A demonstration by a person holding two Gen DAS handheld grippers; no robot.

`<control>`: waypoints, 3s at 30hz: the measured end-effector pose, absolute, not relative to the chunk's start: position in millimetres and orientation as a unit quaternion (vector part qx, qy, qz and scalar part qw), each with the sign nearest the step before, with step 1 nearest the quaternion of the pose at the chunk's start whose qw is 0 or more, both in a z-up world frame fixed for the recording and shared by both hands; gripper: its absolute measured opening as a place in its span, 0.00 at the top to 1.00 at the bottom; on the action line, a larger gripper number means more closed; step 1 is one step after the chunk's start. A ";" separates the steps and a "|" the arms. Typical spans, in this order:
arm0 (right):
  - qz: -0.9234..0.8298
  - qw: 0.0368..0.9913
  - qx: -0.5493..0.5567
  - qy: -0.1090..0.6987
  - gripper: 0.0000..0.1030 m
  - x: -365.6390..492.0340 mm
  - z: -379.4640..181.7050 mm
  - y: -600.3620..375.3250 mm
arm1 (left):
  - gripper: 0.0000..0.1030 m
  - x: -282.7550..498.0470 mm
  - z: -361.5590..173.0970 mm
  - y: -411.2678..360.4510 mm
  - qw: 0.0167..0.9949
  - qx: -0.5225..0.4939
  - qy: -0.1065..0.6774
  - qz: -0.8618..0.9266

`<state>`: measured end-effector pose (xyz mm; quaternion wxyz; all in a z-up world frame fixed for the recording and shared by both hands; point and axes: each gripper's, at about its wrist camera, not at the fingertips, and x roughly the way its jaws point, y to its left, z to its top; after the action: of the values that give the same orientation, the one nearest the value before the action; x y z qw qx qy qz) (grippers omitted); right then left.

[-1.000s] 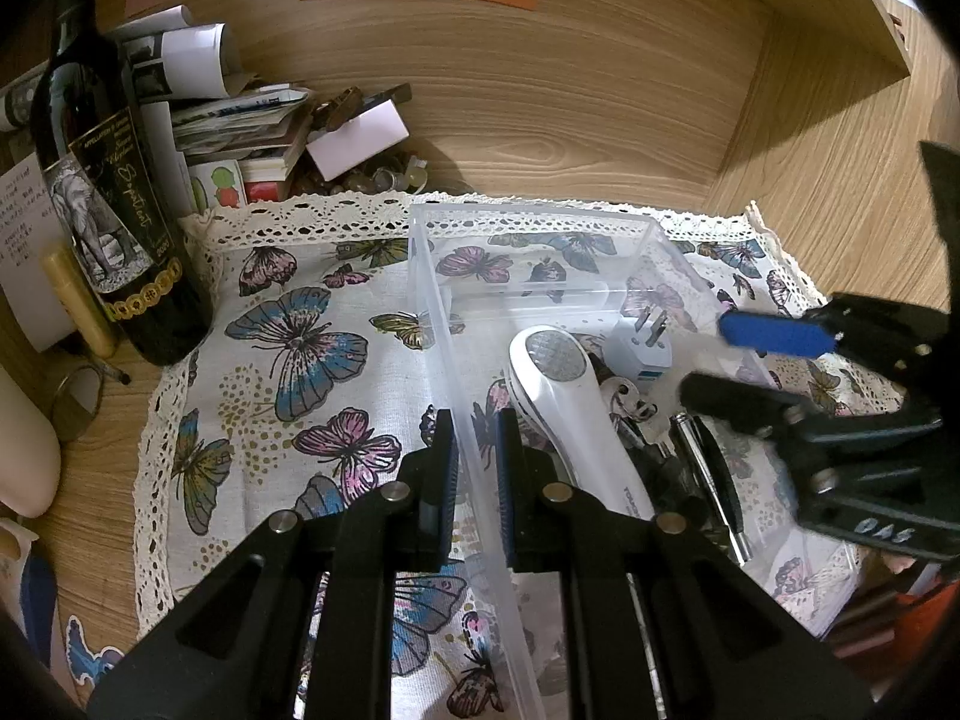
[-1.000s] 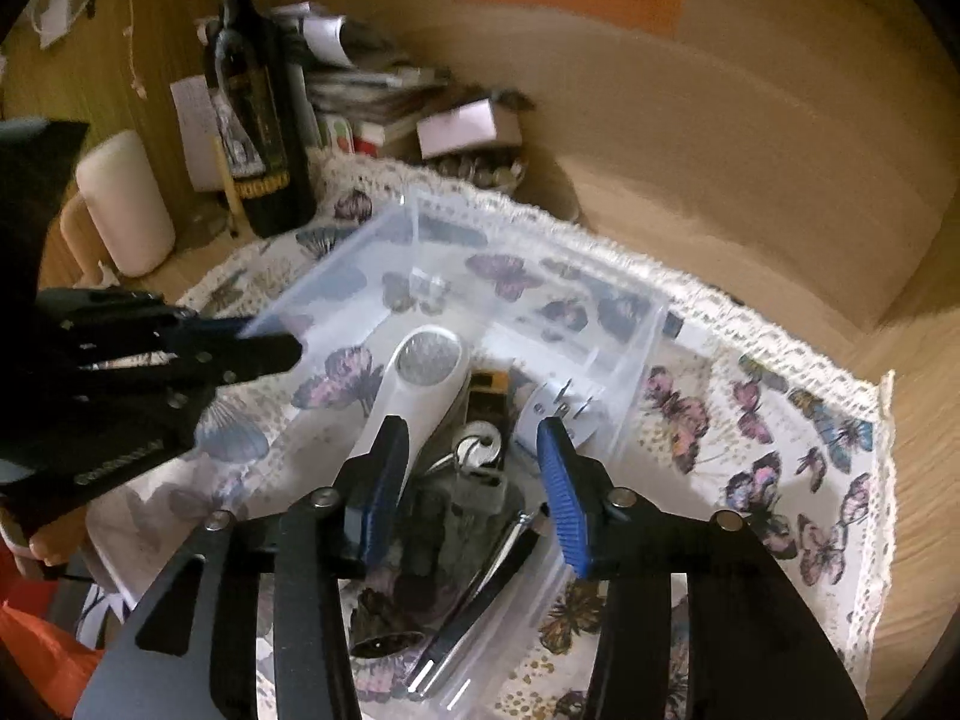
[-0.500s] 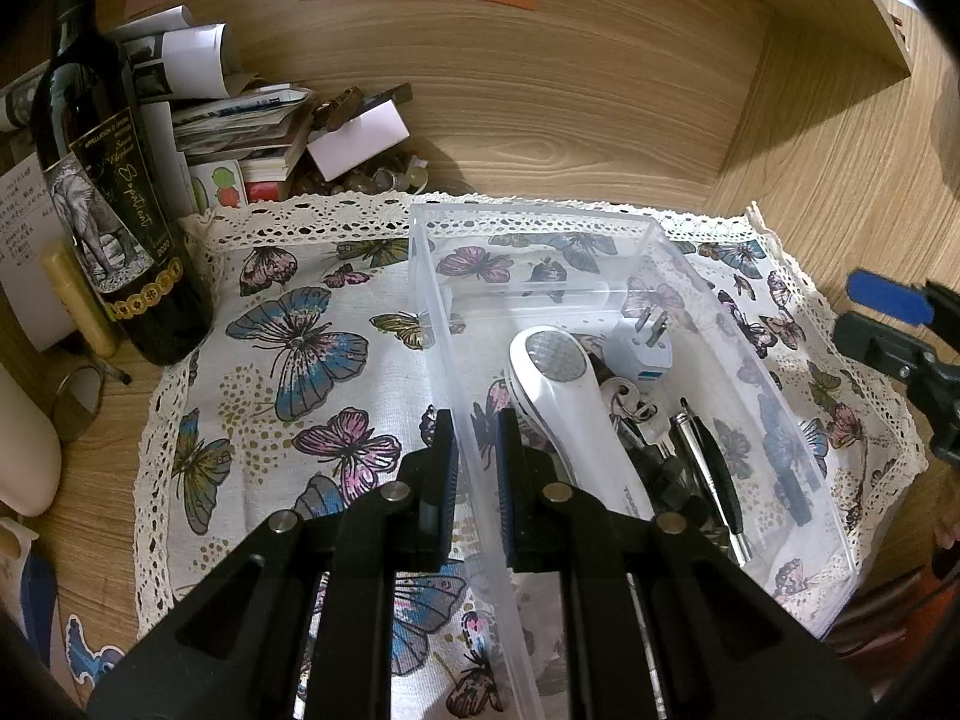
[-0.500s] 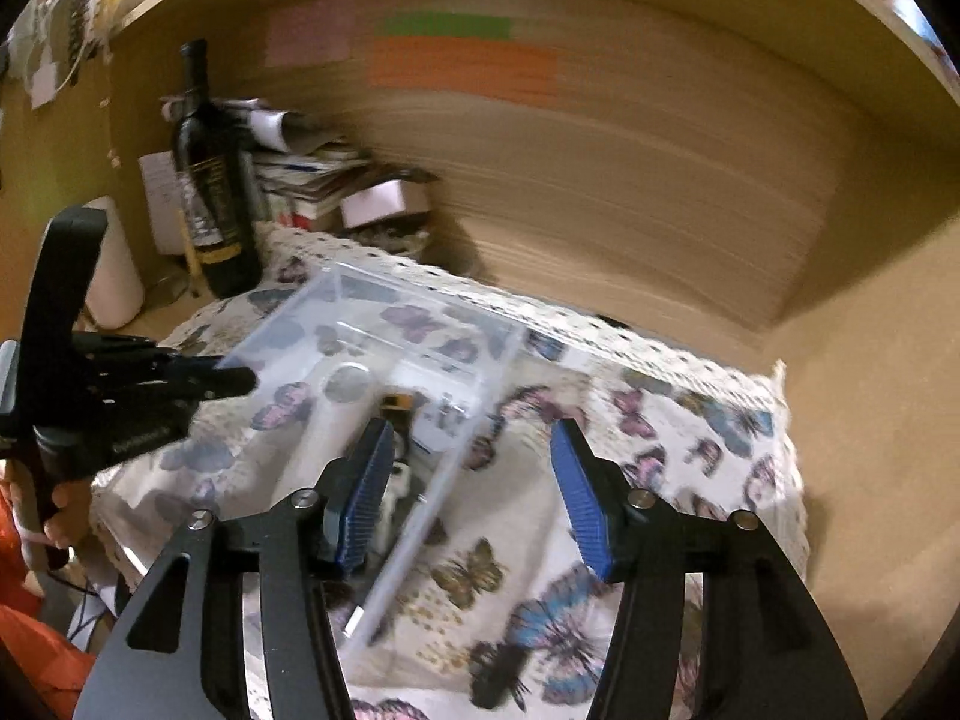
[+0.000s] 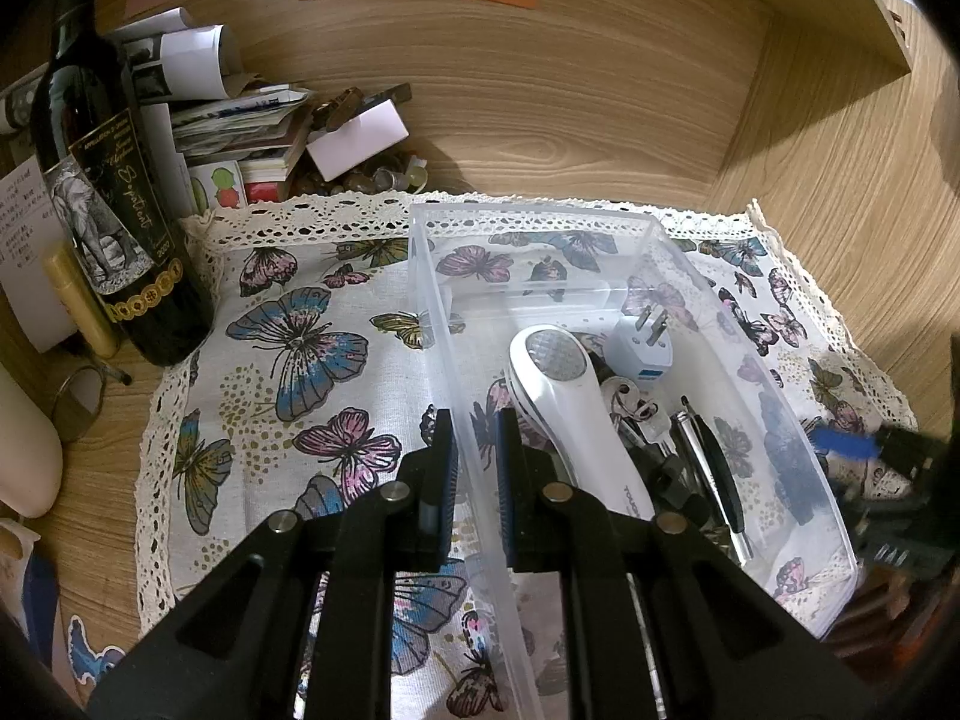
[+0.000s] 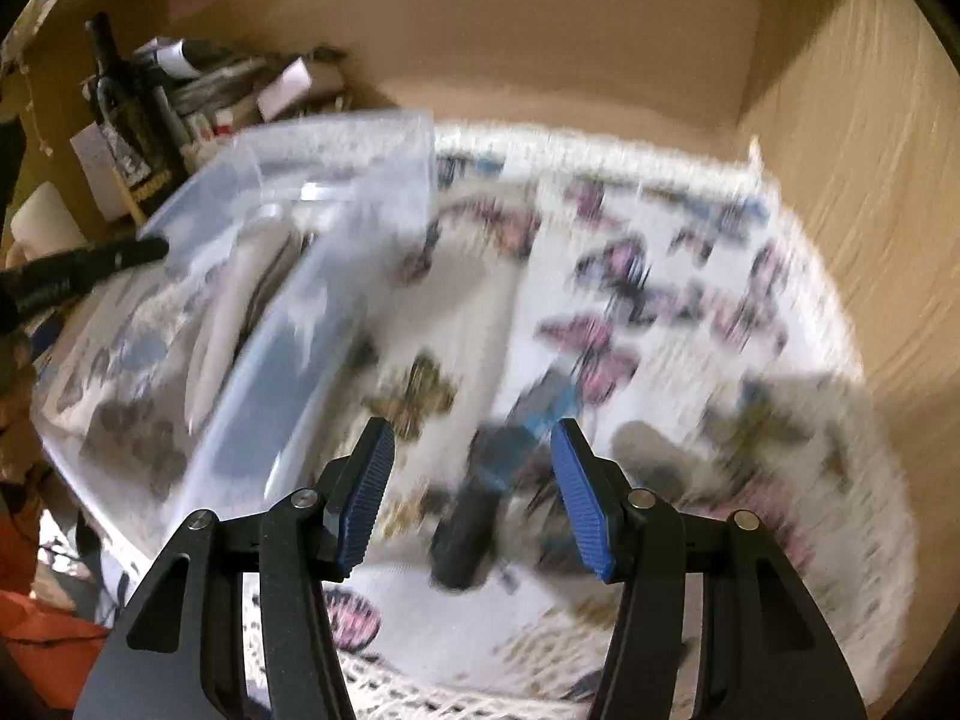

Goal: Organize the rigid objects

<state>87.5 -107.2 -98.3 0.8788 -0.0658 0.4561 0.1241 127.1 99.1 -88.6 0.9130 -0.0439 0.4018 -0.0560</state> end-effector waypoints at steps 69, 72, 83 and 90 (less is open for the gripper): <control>0.237 0.897 -0.125 0.352 0.55 113.2 -37.4 -18.0 | 0.78 101.2 -63.2 96.3 0.927 -0.026 0.373 -0.033; 0.238 0.907 -0.112 0.329 0.51 100.3 -23.6 -27.8 | 0.61 92.0 -53.4 90.0 0.935 -0.018 0.353 -0.029; 0.210 0.946 -0.081 0.232 0.10 42.0 21.5 -67.3 | 0.09 37.2 -0.9 64.2 0.973 -0.014 0.229 -0.014; 0.183 0.965 -0.066 0.173 0.00 6.3 38.6 -88.5 | 0.01 3.3 16.4 48.4 0.986 -0.009 0.168 0.008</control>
<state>6.3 -88.5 38.6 0.9655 -0.0659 0.1730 0.1833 3.3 48.4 16.4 0.9858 -0.0094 0.1676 0.0077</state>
